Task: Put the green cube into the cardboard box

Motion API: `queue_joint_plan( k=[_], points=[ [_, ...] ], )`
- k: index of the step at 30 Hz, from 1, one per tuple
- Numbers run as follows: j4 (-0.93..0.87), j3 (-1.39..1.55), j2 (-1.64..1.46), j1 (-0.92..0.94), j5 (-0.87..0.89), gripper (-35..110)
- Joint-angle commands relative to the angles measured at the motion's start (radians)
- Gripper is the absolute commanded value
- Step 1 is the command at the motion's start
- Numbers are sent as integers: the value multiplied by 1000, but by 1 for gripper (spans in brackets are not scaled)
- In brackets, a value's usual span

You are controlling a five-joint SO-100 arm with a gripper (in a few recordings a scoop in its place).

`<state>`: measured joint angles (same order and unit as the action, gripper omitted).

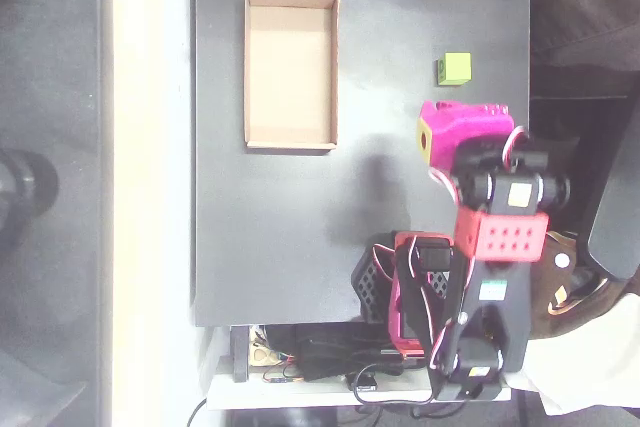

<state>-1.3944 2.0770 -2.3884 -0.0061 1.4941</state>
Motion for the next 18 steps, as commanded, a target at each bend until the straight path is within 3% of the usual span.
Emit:
queue_joint_plan(
  k=[1, 18],
  points=[
    [-12, -107, 72, -2, 11, 3],
    [-2, -449, 531, 209, 0, 3]
  ],
)
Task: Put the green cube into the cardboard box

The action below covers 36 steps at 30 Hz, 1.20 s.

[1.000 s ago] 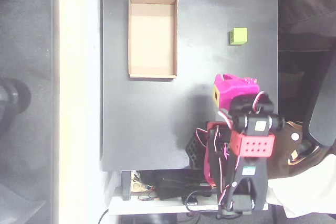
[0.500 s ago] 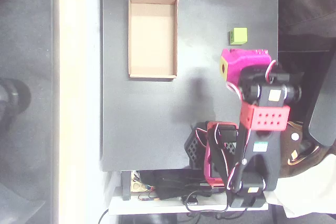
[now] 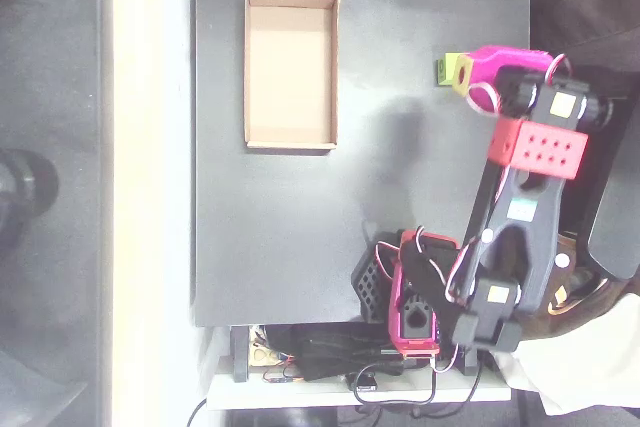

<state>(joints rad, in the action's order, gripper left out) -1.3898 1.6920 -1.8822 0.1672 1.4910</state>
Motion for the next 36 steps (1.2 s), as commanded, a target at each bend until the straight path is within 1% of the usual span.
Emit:
queue_joint_plan(
  k=[1, 9, 17, 20, 27, 36],
  points=[
    [-6, -83, 44, 41, 3, 3],
    [-6, -158, 155, 49, 2, 5],
    [-6, -143, 225, 38, 2, 28],
    [-5, -143, 272, 40, 2, 33],
    [26, -158, 368, 49, 2, 34],
    [169, -158, 460, 48, 2, 34]
  ],
)
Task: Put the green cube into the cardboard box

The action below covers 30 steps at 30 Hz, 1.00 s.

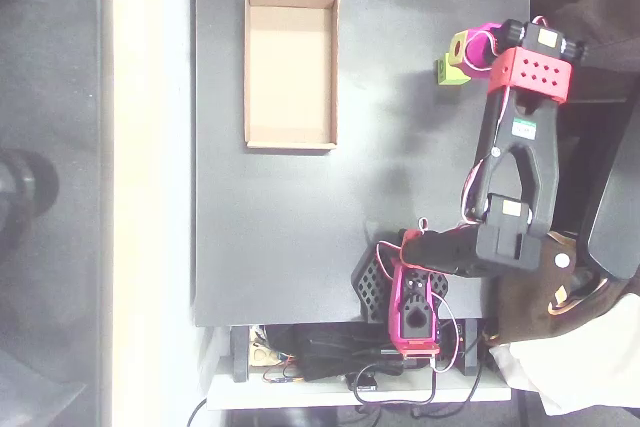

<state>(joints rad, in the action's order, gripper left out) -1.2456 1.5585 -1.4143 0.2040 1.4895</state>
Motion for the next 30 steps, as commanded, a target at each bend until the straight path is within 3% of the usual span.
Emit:
queue_joint_plan(
  k=[1, 30],
  points=[
    [32, -25, -3, 11, 3, 34],
    [38, -8, 91, -67, 3, 33]
  ],
)
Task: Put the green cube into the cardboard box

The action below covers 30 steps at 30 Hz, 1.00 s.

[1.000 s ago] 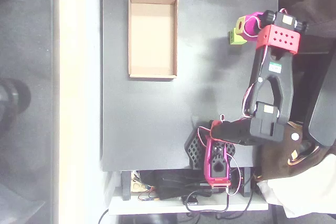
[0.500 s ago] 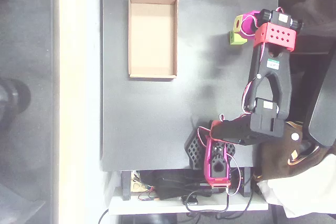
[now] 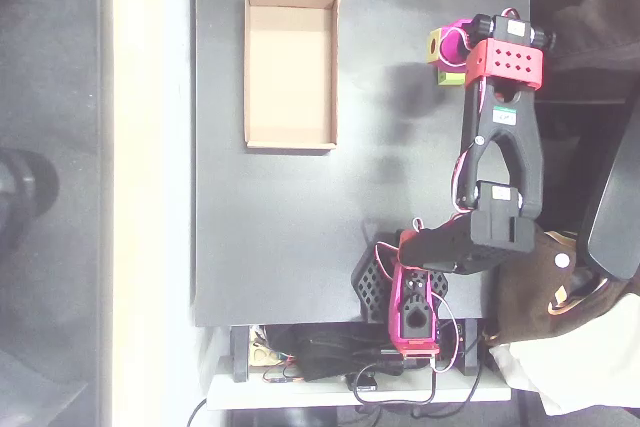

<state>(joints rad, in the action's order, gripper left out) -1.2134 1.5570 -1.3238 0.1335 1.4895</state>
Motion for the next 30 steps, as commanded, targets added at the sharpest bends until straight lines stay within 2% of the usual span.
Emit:
queue_joint_plan(
  k=[1, 30],
  points=[
    [6, -6, 5, 5, 3, 33],
    [5, -11, 84, 14, 15, 33]
  ],
)
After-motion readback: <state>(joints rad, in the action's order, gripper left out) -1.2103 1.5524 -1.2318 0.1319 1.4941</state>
